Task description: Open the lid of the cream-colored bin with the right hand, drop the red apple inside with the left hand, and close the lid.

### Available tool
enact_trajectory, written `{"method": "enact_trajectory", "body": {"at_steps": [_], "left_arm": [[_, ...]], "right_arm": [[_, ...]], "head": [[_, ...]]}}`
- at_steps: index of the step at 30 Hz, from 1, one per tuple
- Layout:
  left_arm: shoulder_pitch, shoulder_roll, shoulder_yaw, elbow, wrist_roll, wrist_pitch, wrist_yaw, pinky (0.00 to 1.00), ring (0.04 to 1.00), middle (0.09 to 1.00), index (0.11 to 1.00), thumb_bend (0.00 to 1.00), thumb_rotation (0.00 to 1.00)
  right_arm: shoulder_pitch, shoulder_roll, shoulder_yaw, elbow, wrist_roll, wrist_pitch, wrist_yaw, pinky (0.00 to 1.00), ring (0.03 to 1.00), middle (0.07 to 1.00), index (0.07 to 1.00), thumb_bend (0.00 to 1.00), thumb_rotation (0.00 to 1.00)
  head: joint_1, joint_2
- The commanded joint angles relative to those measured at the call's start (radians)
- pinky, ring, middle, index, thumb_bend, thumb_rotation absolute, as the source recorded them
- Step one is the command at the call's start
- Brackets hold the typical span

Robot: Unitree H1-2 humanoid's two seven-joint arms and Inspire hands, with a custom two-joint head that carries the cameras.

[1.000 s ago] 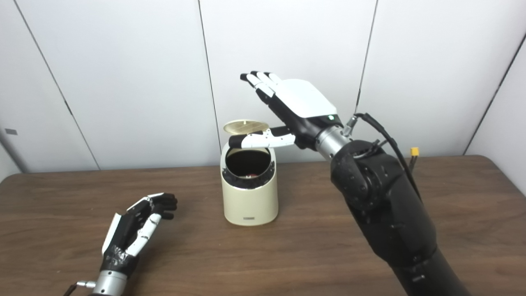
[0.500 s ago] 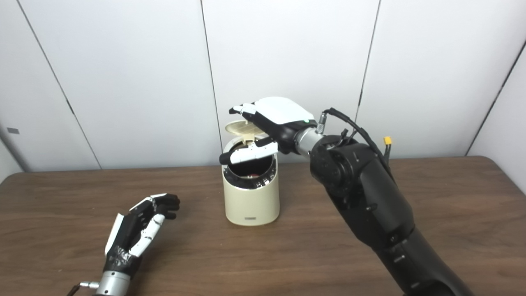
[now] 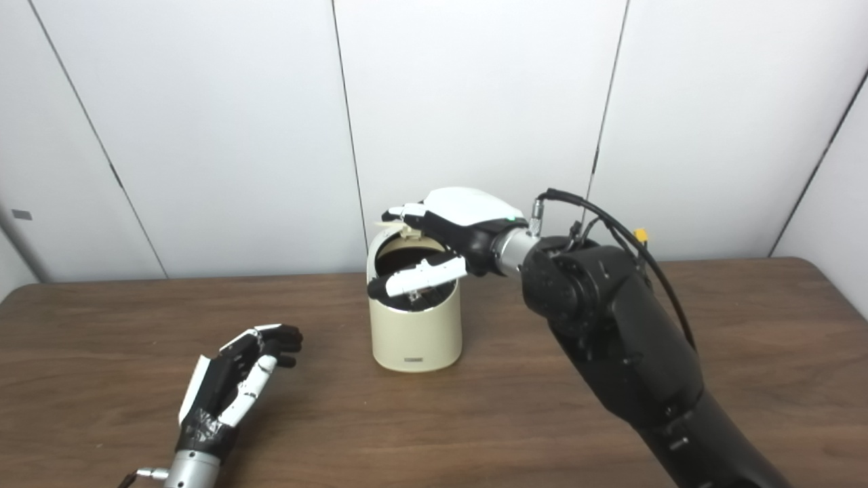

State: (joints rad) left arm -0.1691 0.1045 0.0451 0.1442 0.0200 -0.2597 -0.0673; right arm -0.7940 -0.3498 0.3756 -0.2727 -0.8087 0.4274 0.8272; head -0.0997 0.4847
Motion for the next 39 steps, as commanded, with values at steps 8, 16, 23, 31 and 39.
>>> {"method": "enact_trajectory", "body": {"at_steps": [8,16,23,31,39], "left_arm": [[-0.01,-0.003,-0.001,-0.038,0.001,-0.019,0.024,0.63,0.683,0.676,0.66,0.38,0.58],[-0.007,-0.013,-0.004,-0.064,0.004,0.0,0.029,0.63,0.678,0.67,0.655,0.39,0.59],[-0.005,-0.02,-0.005,-0.083,0.007,0.024,0.031,0.65,0.685,0.677,0.659,0.41,0.59],[-0.006,-0.026,-0.007,-0.092,0.009,0.032,0.037,0.65,0.682,0.673,0.656,0.41,0.59],[-0.006,-0.029,-0.008,-0.101,0.014,0.036,0.039,0.64,0.677,0.669,0.653,0.41,0.6]], "right_arm": [[0.017,-0.017,-0.02,-0.083,0.011,0.03,0.012,0.84,0.982,0.942,0.909,0.87,0.92],[0.066,-0.018,-0.017,-0.099,0.008,0.026,0.005,0.84,0.975,0.939,0.903,0.86,0.91],[0.11,-0.024,-0.009,-0.084,0.01,-0.003,-0.026,0.9,0.975,0.935,0.901,0.84,0.9],[0.163,-0.036,0.044,-0.041,-0.112,-0.115,-0.124,0.88,0.962,0.944,0.863,0.87,0.88],[0.208,-0.029,0.063,0.003,-0.235,-0.194,-0.223,0.95,1.0,0.987,0.829,0.82,0.83]], "head": [[-0.001,0.015],[0.006,0.031],[0.011,0.037],[0.014,0.04],[0.015,0.043]]}}
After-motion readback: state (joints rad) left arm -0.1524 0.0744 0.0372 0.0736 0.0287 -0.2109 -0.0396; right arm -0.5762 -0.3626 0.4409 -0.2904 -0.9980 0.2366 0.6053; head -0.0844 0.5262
